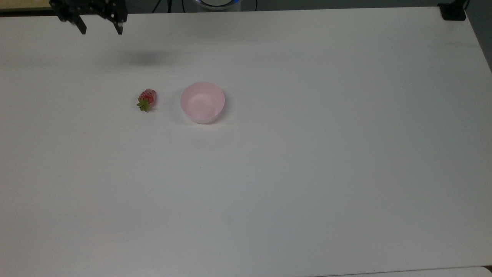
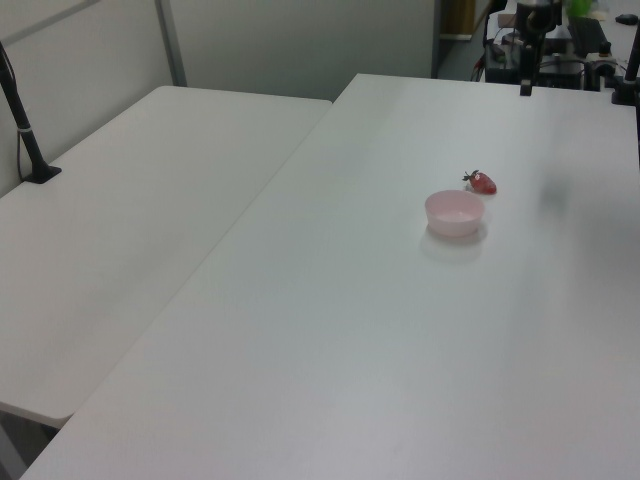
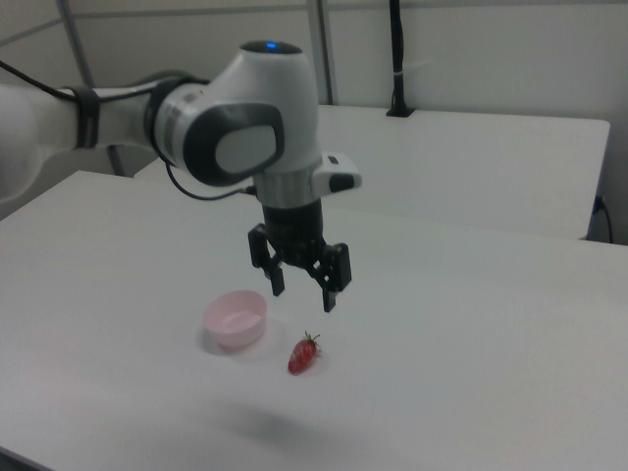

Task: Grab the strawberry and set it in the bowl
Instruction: 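Move the open gripper down over the red strawberry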

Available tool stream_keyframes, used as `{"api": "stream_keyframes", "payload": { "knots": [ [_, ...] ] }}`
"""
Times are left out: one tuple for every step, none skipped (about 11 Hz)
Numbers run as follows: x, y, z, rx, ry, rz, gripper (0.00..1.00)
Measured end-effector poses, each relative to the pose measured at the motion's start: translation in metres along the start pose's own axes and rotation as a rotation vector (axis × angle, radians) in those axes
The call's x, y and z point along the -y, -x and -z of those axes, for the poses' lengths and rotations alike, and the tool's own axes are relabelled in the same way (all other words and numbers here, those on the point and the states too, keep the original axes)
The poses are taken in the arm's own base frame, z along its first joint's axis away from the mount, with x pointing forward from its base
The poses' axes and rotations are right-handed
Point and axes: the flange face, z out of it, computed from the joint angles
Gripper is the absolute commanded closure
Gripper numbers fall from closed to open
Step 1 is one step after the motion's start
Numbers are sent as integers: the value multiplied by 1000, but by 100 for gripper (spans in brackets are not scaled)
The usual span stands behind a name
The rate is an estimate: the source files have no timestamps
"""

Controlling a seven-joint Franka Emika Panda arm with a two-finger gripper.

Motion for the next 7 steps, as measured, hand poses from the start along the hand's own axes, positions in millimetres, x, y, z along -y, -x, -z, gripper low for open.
{"api": "stream_keyframes", "payload": {
  "knots": [
    [-2,-6,-20,-13,1,-46,0],
    [-3,-11,-42,-35,11,-88,0],
    [0,-14,-66,-47,21,-109,0],
    [5,-16,-87,-42,24,-111,0],
    [11,-19,-101,-32,27,-102,0],
    [22,-28,-116,-28,34,-81,1],
    [31,-36,-126,-31,42,-73,1]
  ]
}}
